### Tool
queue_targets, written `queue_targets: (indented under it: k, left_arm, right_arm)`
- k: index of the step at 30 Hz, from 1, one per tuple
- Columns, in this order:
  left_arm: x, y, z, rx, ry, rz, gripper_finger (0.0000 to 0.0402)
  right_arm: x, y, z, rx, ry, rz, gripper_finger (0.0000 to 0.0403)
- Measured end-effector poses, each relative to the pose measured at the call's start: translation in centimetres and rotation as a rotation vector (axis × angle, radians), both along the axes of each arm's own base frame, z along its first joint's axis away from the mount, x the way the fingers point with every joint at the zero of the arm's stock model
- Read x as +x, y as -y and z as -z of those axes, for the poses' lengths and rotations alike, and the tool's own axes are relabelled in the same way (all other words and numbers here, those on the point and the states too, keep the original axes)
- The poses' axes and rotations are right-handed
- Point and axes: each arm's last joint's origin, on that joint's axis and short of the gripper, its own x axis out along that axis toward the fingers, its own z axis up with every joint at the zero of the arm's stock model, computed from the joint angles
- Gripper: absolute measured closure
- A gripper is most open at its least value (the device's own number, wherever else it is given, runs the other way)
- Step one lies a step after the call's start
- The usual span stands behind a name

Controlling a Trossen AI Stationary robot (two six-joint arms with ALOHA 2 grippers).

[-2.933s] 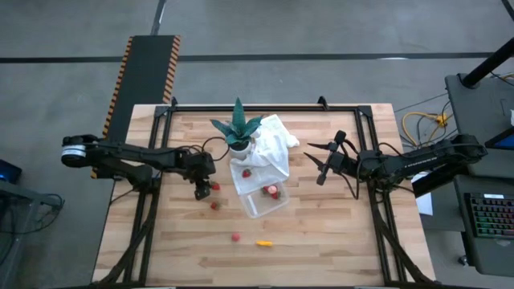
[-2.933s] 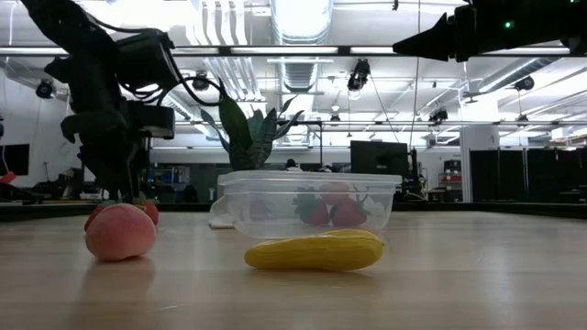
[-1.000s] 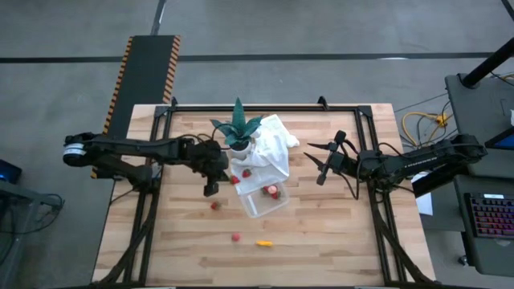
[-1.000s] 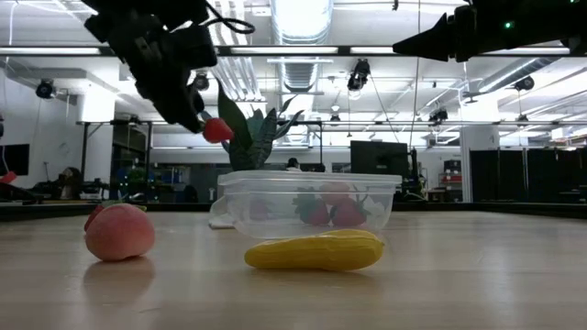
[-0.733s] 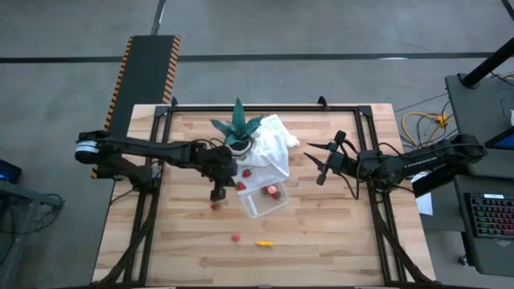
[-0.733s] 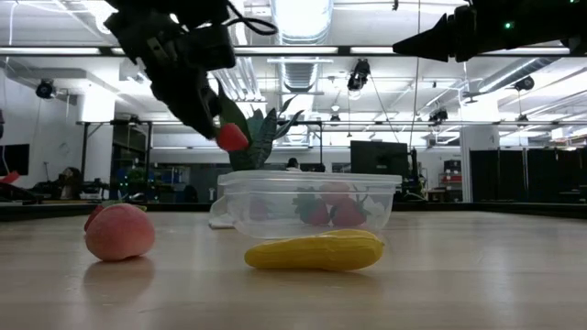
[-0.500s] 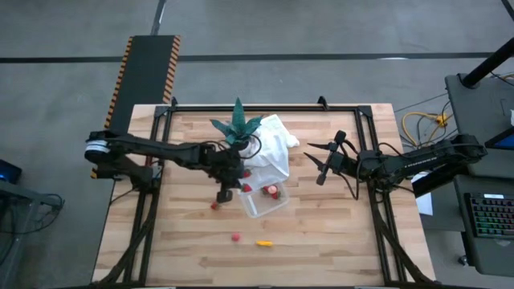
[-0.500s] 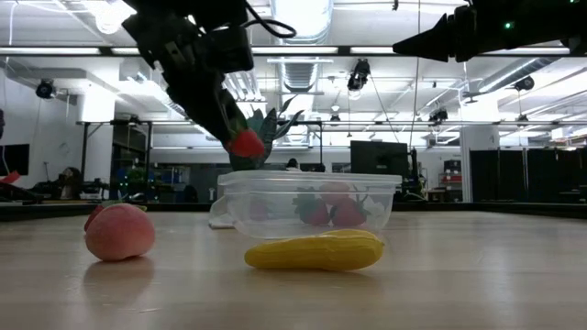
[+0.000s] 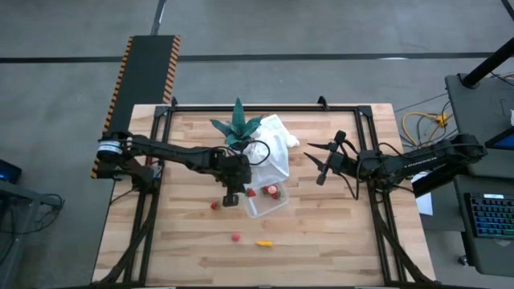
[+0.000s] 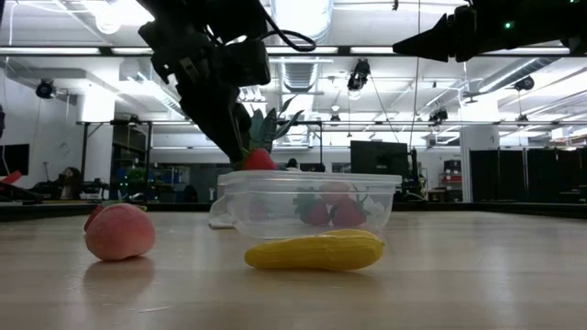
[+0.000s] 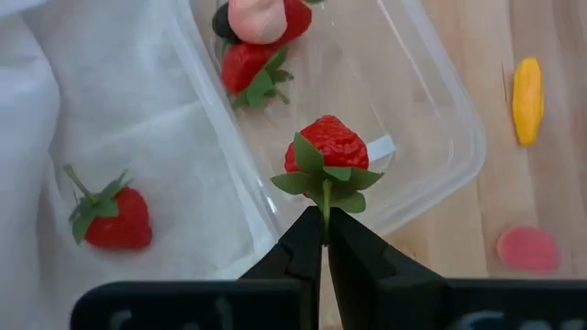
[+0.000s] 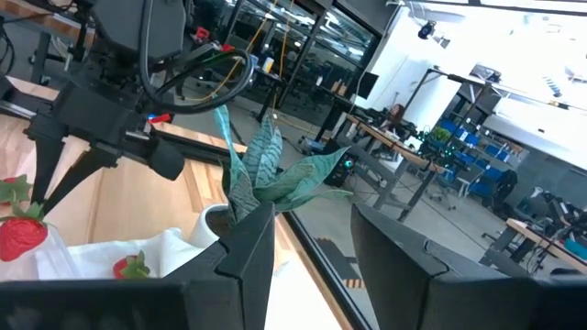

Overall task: Pick and placing Produce into tupperware
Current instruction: Put the strawberry into the transparent bin

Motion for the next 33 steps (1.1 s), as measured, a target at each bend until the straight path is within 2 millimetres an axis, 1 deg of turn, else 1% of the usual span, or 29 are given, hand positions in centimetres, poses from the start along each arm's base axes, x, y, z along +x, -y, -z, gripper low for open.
queue_targets:
  k: [10, 33]
  left_arm:
    - [0.32, 0.74, -0.11, -0.022, 0.044, 0.036, 0.0401]
    - [0.35, 0.73, -0.04, -0.023, 0.048, 0.033, 0.0401]
  right_arm:
    - [0.0, 0.0, 0.0, 0.0, 0.0, 0.0, 0.0264]
    - [0.0, 0.0, 0.0, 0.0, 0.0, 0.0, 0.0264]
